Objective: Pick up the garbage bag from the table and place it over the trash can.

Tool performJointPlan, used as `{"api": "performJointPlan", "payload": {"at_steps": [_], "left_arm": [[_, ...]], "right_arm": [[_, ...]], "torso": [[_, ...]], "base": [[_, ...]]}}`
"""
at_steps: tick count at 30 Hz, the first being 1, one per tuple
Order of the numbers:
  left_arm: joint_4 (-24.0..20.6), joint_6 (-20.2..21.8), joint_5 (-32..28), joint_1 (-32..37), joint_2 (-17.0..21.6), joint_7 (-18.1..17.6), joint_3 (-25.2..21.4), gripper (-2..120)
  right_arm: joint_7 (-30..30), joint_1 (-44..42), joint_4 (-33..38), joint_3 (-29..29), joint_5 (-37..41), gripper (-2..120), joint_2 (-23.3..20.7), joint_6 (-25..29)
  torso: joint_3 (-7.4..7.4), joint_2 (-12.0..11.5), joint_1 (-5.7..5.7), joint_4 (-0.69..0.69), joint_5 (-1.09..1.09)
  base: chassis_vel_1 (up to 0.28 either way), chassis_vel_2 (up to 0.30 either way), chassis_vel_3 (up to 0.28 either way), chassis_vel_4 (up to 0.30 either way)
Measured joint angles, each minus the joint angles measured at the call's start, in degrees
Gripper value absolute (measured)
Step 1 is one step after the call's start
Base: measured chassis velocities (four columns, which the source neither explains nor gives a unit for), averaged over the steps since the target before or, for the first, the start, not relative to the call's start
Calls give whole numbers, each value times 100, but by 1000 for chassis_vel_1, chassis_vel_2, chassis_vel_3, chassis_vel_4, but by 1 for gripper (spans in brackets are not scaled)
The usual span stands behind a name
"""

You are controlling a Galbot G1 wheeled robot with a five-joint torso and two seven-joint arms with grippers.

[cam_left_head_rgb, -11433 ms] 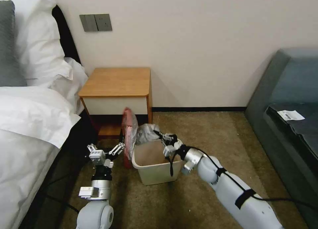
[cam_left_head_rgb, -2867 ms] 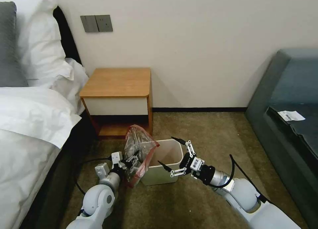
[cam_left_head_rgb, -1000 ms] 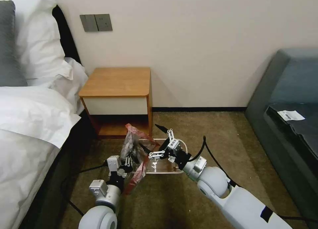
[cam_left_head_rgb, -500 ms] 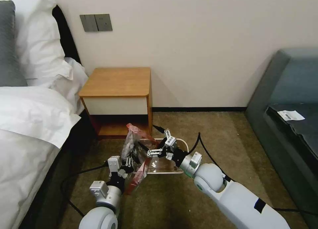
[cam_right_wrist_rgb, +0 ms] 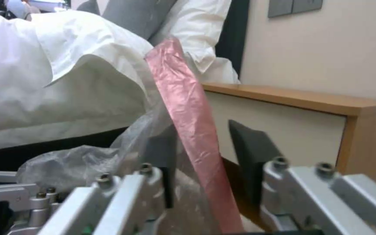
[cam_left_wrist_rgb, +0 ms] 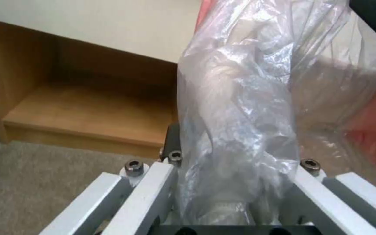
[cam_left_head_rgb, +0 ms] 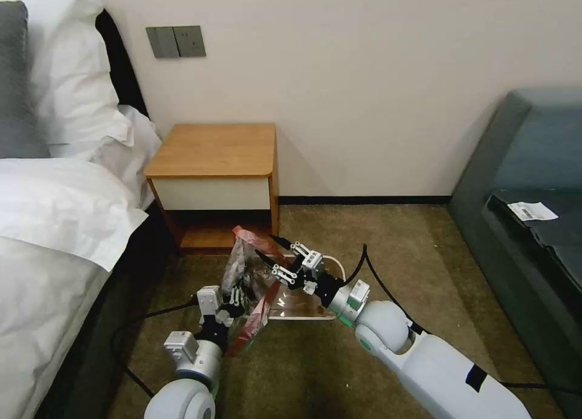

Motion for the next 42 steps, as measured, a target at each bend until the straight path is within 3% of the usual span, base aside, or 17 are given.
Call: {"api": "performJointPlan", "payload": {"at_steps": [8, 21, 42], "left_arm": [[-4, 0, -9, -26, -17, 0, -13, 12], [-4, -5, -14, -34, -28, -5, -19, 12], [21, -76, -116, -105, 30, -14, -87, 12]], "right_arm": [[6, -55, 61, 32, -23, 0, -29, 8], [50, -102, 92, 70, -72, 0, -9, 31], [-35, -596, 530, 856, -45, 0, -453, 142]], "torso": [[0, 0, 0, 0, 0], [0, 0, 0, 0, 0], [0, 0, 0, 0, 1]], "base": [[0, 0, 0, 0], [0, 0, 0, 0], [0, 0, 0, 0]]}}
